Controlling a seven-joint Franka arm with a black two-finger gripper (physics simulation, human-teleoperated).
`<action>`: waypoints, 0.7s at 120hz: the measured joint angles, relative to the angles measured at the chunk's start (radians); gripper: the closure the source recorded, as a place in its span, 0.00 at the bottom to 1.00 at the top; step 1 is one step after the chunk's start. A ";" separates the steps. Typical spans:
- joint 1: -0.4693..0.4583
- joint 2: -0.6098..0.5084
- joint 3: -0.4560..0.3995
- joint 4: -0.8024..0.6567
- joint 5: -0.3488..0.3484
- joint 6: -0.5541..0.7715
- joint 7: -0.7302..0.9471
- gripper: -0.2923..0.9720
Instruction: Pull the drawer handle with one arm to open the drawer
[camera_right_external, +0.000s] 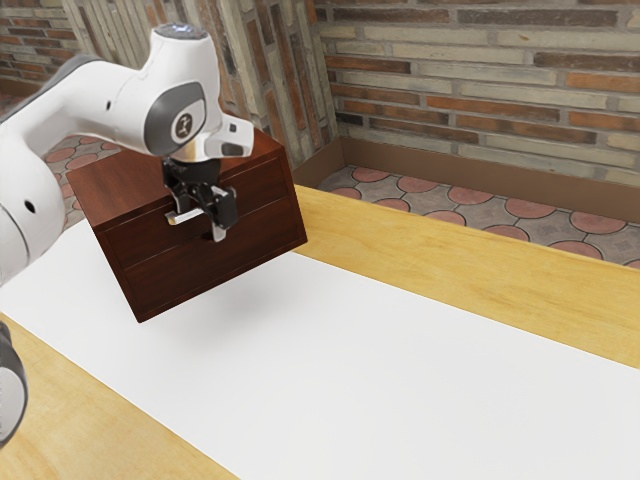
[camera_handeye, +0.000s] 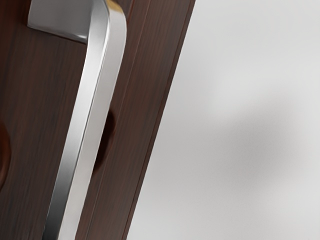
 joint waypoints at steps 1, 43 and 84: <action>0.000 0.001 0.000 0.000 0.000 0.001 0.000 0.23; -0.002 0.019 -0.006 0.015 -0.003 0.023 0.003 0.30; -0.033 0.009 -0.007 0.013 -0.005 0.015 0.001 0.48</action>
